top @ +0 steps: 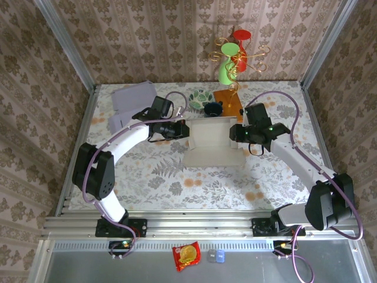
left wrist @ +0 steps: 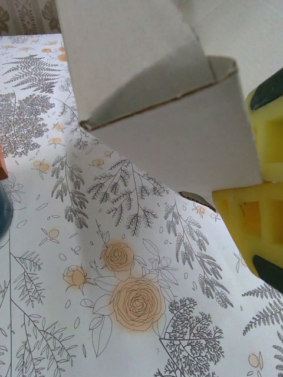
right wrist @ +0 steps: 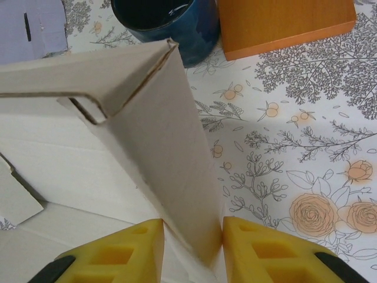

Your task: Fold the paper box

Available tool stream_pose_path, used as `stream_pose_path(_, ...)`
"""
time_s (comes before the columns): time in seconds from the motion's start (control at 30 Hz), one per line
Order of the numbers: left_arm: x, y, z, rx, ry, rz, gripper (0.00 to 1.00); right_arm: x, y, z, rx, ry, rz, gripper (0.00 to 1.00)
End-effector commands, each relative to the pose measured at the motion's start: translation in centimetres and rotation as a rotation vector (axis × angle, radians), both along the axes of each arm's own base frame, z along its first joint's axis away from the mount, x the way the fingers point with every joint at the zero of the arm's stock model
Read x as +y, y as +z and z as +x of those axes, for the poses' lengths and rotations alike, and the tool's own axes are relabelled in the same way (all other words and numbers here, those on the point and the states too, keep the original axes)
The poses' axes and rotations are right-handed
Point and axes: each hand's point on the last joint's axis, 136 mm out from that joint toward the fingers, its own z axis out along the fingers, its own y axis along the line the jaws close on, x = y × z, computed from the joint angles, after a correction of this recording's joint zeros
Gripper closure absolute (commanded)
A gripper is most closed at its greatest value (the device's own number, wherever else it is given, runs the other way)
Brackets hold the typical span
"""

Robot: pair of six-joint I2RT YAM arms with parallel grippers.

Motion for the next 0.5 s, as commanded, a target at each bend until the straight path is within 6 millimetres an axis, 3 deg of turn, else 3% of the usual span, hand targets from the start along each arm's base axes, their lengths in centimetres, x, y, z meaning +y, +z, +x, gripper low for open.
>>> stream_pose_path(0.0,-1.6,2.3,-0.2,-0.025,-0.049,-0.059,1.0,-0.3,-0.1,0.3,0.021,-0.007,-0.064,0.69)
stream_pose_path(0.3,-2.2,2.2,-0.8,-0.028,-0.061,-0.027,1.0,-1.4,-1.6,0.5,0.049,-0.081,-0.244,0.85)
stream_pose_path(0.47,-2.3,2.5,-0.9,-0.049,-0.06,-0.002,1.0,-3.5,-1.1,-0.3,0.044,-0.179,-0.431,0.86)
